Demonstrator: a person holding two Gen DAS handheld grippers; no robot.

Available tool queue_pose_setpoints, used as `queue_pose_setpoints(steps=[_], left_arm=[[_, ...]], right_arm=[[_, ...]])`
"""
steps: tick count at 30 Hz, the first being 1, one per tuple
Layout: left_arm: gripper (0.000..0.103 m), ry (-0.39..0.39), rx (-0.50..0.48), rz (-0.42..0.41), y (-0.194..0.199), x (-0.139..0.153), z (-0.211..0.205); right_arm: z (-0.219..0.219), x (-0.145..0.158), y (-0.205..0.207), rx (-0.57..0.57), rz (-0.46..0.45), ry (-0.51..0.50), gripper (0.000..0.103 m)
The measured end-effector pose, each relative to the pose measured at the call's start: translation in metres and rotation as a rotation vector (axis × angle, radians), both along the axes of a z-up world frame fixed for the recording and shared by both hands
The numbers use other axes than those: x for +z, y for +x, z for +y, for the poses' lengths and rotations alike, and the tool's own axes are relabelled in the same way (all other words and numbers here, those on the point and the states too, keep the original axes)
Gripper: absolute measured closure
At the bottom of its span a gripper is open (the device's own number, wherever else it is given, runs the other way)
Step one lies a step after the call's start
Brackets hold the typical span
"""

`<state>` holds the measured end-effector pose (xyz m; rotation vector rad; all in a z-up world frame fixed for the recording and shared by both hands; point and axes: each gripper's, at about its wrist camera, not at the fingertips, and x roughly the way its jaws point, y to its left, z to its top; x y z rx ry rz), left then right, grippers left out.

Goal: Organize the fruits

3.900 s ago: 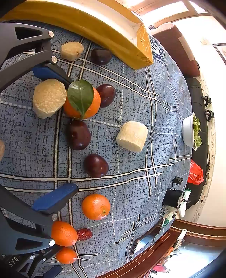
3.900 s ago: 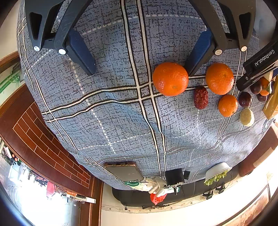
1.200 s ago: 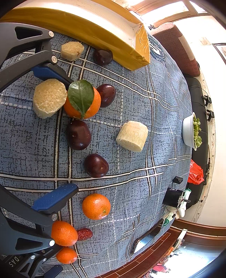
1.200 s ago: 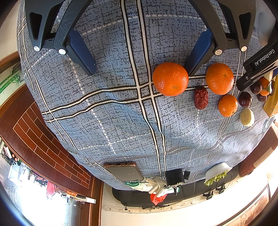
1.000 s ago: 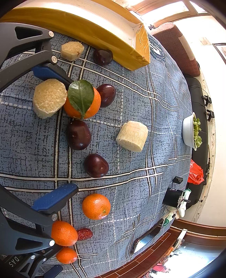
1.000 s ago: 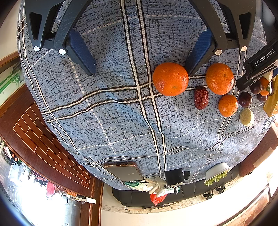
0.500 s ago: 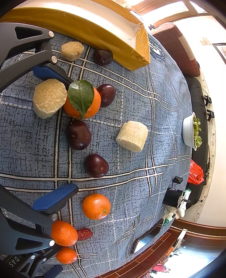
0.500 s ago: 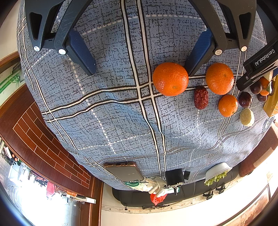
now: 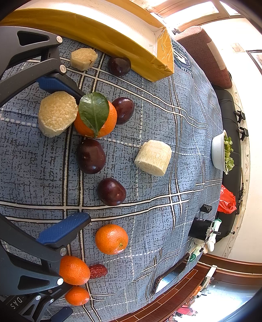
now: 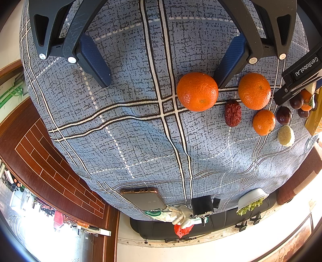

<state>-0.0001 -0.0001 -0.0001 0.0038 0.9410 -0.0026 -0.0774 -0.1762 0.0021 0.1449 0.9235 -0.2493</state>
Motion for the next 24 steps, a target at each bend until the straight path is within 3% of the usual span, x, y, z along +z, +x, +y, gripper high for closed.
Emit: queue_pose_setpoints(steps=[24], left_arm=[[0.0,0.0,0.0,0.0,0.0,0.0,0.0]], right_arm=[[0.0002,-0.0005,0.0003,-0.003,-0.001,0.0,0.0]])
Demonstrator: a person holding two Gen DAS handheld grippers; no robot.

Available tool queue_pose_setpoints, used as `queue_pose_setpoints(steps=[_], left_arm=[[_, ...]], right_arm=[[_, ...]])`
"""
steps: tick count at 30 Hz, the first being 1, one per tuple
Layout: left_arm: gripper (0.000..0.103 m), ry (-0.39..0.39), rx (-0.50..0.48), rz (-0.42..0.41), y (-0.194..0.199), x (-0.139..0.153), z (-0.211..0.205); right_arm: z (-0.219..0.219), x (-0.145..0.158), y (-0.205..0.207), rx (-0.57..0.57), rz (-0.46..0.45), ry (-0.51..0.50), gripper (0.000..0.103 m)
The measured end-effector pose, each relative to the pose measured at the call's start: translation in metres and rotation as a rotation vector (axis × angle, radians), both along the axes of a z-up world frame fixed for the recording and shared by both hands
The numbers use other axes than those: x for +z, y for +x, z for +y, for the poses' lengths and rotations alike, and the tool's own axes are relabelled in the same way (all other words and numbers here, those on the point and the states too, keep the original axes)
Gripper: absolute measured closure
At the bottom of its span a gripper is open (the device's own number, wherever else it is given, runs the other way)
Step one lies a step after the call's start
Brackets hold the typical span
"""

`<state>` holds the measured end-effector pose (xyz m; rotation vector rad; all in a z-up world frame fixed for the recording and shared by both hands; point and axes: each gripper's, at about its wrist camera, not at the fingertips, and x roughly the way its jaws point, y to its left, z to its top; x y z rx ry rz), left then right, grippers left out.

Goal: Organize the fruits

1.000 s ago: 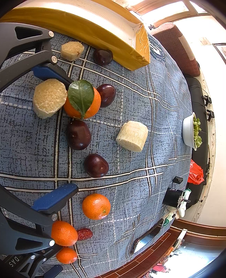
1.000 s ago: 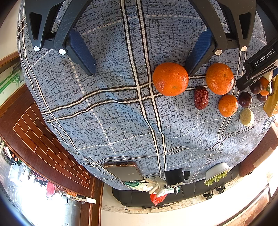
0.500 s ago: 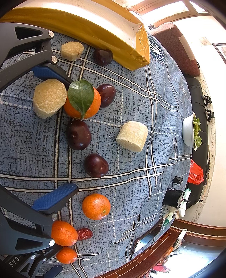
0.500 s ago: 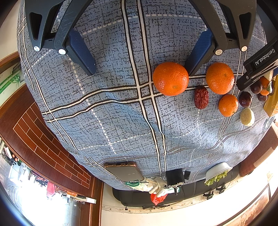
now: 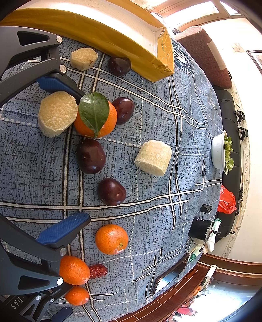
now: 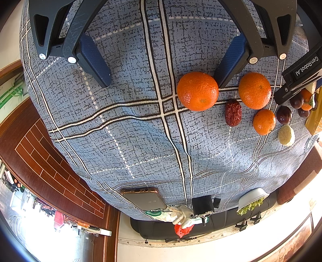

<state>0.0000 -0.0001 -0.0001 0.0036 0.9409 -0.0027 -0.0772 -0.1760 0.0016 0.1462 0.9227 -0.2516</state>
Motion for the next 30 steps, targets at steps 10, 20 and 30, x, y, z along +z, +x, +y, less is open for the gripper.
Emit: queue_pose_setpoints(steps=[10,20,30], left_arm=[[0.0,0.0,0.0,0.0,0.0,0.0,0.0],[0.0,0.0,-0.042,0.021,-0.001,0.0,0.0],[0.0,0.011,-0.128,0.079,-0.013,0.002,0.0]], right_arm=[[0.0,0.0,0.0,0.0,0.0,0.0,0.0],[-0.001,0.0,0.0,0.0,0.0,0.001,0.0],[-0.001,0.0,0.0,0.0,0.0,0.001,0.0]])
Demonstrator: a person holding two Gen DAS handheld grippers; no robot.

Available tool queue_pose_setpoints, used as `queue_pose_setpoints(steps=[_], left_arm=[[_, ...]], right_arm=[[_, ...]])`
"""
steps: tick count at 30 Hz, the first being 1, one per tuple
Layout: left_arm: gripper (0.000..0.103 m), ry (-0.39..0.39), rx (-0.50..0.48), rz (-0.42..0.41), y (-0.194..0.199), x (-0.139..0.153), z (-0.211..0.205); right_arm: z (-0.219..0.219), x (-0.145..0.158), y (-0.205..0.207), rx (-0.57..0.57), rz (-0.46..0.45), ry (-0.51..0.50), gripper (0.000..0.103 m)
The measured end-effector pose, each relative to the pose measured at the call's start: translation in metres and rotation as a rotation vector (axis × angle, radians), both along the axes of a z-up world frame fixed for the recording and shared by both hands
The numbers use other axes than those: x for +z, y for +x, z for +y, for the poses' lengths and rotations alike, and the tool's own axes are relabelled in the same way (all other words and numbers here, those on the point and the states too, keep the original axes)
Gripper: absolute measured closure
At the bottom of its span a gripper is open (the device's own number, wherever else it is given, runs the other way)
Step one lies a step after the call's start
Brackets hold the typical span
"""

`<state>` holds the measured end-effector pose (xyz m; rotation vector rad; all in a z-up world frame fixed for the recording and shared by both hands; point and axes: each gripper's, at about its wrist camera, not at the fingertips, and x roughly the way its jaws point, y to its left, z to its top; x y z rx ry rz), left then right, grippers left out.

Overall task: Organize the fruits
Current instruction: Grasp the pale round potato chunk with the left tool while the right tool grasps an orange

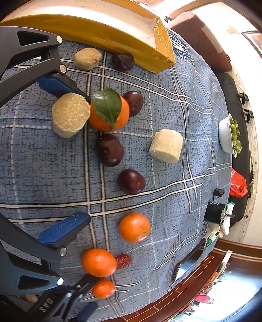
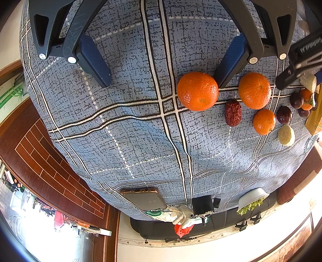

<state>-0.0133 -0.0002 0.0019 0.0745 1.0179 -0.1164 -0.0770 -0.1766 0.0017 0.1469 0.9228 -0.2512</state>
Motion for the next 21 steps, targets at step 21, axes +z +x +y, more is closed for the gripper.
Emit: queue_pose_setpoints(steps=[21], left_arm=[[0.012,-0.237,0.052,-0.315,-0.099,0.089,0.12]], right_arm=[[0.0,0.0,0.002,0.006,0.005,0.0,0.0]])
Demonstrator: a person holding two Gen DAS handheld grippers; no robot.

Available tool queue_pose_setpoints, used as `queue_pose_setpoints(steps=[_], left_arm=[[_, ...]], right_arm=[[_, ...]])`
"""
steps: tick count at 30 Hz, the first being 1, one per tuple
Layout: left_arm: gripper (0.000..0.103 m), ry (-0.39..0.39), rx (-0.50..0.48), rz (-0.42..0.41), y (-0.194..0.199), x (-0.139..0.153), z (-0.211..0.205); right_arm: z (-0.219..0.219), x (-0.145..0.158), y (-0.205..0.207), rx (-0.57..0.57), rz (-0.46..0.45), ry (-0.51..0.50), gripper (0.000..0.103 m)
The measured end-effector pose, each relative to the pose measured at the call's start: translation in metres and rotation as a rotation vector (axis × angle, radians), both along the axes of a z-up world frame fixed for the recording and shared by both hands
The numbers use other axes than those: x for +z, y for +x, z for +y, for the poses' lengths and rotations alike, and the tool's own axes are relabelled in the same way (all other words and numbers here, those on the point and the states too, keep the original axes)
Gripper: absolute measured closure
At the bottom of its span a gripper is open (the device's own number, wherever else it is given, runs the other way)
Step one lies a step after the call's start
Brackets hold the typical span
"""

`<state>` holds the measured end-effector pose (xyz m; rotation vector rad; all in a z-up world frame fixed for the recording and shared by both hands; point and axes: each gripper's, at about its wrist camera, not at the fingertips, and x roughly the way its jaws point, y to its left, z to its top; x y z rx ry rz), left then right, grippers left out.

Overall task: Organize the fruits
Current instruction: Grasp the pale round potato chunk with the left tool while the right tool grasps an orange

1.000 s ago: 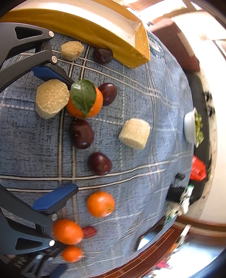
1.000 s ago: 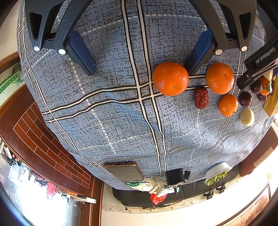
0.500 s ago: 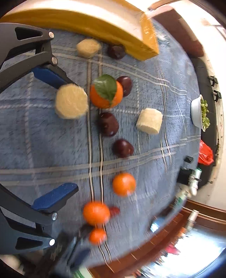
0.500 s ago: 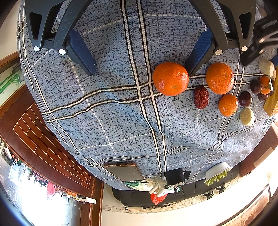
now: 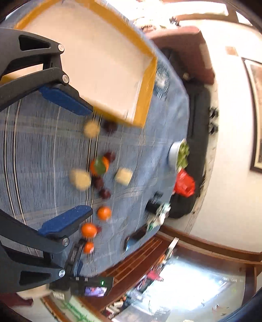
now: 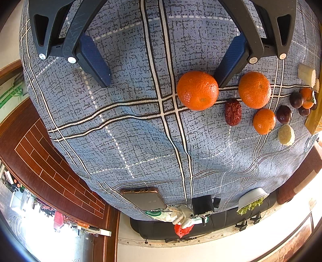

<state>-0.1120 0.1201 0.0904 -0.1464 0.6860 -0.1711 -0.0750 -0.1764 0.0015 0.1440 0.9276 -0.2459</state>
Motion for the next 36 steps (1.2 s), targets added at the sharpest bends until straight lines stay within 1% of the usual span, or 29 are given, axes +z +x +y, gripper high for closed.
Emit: queue_pose_setpoints(steps=[3,4,6,8,11,12,13,14,15,16,17,18,19,21,22,24,25,27,31,33,36], left_arm=[[0.012,0.038,0.038,-0.044,-0.008,0.005,0.016],[0.012,0.042,0.043,-0.048,-0.01,0.005,0.02],[0.012,0.025,0.04,-0.042,-0.01,0.005,0.029],[0.012,0.003,0.041,-0.028,-0.008,0.003,0.037],[0.013,-0.021,0.031,-0.006,-0.008,-0.002,0.046],[0.014,-0.026,0.023,0.0,-0.008,-0.003,0.047],[0.018,-0.026,0.013,0.003,-0.009,-0.004,0.047],[0.026,-0.026,-0.002,0.007,-0.009,-0.006,0.046],[0.03,-0.027,-0.015,0.012,-0.008,-0.007,0.044],[0.04,-0.029,-0.029,0.019,-0.007,-0.009,0.04],[0.047,-0.032,-0.045,0.03,-0.006,-0.011,0.037],[0.049,-0.034,-0.062,0.041,-0.005,-0.013,0.033],[0.05,-0.034,-0.083,0.054,-0.004,-0.017,0.027],[0.05,-0.025,-0.118,0.069,-0.002,-0.022,0.014],[0.05,-0.016,-0.134,0.073,-0.002,-0.023,0.009],[0.05,0.006,-0.159,0.082,0.0,-0.027,-0.002],[0.05,0.014,-0.171,0.091,0.003,-0.029,-0.007],[0.05,0.019,-0.188,0.109,0.009,-0.032,-0.014],[0.05,0.041,-0.204,0.144,0.028,-0.043,-0.03],[0.05,0.049,-0.214,0.154,0.036,-0.048,-0.038],[0.05,0.081,-0.234,0.158,0.046,-0.055,-0.052]], right_arm=[[0.0,0.002,0.001,0.011,0.048,0.018,0.0],[0.001,0.003,0.0,0.007,0.085,0.032,0.0],[0.003,0.004,-0.003,0.025,0.119,0.036,0.0],[0.005,0.004,-0.006,0.046,0.123,0.031,0.0],[0.007,0.003,-0.018,0.058,0.1,0.021,0.0],[0.008,0.003,-0.023,0.062,0.099,0.022,0.0],[0.008,0.004,-0.027,0.065,0.108,0.025,0.0],[0.007,0.006,-0.029,0.062,0.12,0.032,0.002],[0.008,0.012,-0.035,0.059,0.102,0.054,0.01],[0.007,0.018,-0.038,0.07,0.075,0.082,0.012],[0.01,0.025,-0.042,0.092,0.036,0.115,0.014],[0.015,0.033,-0.044,0.122,-0.008,0.136,0.014],[0.02,0.039,-0.044,0.143,-0.038,0.14,0.015],[0.035,0.047,-0.038,0.207,-0.099,0.149,0.022],[0.042,0.048,-0.033,0.232,-0.112,0.158,0.024],[0.051,0.045,-0.02,0.259,-0.117,0.174,0.037],[0.055,0.041,-0.012,0.263,-0.113,0.171,0.04],[0.06,0.034,-0.006,0.255,-0.102,0.164,0.05],[0.065,0.019,0.005,0.262,-0.082,0.194,0.051],[0.062,0.017,0.003,0.265,-0.08,0.191,0.051],[0.057,0.015,0.003,0.269,-0.087,0.209,0.052]])
